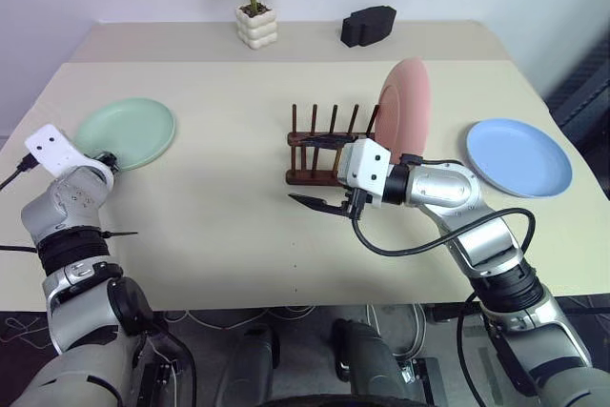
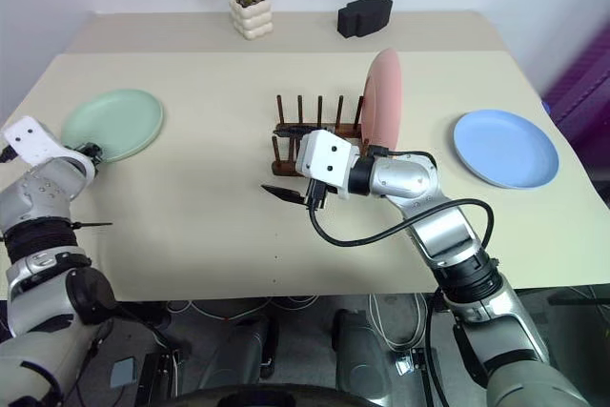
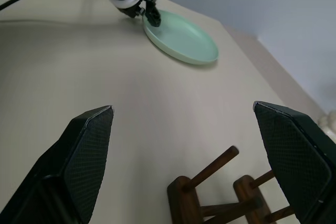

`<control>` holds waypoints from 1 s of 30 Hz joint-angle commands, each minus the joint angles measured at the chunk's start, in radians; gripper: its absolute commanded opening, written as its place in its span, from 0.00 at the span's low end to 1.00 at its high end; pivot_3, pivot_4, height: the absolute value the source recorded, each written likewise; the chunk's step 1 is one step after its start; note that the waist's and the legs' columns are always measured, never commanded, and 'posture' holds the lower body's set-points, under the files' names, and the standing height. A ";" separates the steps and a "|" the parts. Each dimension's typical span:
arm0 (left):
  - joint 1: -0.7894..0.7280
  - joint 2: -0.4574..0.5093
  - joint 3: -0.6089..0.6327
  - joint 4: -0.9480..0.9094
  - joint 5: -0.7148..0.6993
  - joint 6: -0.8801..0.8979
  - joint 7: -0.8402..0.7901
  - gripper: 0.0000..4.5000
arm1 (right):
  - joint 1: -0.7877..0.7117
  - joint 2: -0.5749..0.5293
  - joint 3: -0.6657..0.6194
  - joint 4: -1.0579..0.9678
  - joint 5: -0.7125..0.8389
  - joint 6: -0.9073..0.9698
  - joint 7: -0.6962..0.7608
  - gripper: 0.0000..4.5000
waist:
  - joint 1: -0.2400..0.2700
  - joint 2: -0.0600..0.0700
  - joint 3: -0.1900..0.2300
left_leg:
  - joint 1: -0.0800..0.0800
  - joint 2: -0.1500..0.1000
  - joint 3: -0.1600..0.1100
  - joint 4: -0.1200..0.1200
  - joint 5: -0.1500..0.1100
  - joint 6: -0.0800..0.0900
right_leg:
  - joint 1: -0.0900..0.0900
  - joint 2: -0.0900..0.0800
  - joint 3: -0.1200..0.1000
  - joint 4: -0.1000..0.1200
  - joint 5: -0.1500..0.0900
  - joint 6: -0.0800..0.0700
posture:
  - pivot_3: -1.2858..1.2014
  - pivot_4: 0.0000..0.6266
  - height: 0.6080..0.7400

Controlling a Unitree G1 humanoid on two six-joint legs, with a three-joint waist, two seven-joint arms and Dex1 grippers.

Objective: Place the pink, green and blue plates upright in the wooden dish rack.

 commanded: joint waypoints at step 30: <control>-0.134 -0.149 -0.506 -0.687 0.126 -0.274 -0.249 0.01 | -0.178 0.055 -0.006 0.190 -0.420 -0.317 -0.322 0.97 | -0.001 0.000 0.000 | 0.000 0.000 0.001 -0.001 0.001 -0.002 | 0.000 0.000 0.001 0.000 0.000 0.000 | 0.52 0.24 0.99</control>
